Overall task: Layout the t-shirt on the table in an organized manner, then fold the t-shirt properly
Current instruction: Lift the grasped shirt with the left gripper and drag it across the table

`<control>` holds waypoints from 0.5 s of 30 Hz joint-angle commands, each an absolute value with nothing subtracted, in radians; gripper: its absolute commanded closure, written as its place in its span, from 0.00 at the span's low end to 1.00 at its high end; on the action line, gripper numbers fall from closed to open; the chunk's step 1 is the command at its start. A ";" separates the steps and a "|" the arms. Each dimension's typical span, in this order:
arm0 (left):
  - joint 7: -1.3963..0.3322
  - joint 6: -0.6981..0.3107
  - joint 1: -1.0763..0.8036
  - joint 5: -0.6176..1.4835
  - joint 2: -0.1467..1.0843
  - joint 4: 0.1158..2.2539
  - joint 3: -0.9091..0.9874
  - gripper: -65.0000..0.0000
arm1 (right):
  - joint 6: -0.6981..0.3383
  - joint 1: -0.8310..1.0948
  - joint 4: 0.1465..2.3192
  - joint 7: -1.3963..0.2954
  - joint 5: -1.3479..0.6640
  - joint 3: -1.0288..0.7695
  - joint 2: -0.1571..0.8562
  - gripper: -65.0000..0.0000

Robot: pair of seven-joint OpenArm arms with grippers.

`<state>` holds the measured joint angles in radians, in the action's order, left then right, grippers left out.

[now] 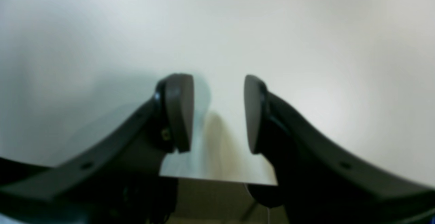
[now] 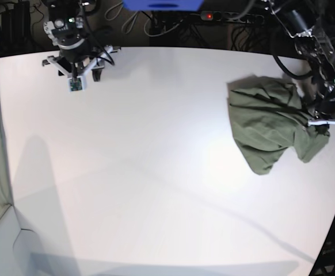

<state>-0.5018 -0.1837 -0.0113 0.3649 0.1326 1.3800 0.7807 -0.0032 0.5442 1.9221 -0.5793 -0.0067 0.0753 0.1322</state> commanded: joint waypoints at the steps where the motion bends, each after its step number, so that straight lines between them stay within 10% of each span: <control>1: -0.470 -0.193 -0.002 0.377 0.142 1.440 0.780 0.99 | -0.005 0.545 1.939 -0.558 -0.005 0.076 0.134 0.61; 15: -0.602 -0.193 -0.008 0.377 0.047 1.900 0.766 0.99 | -0.005 0.544 1.939 -0.558 -0.005 0.076 0.134 0.61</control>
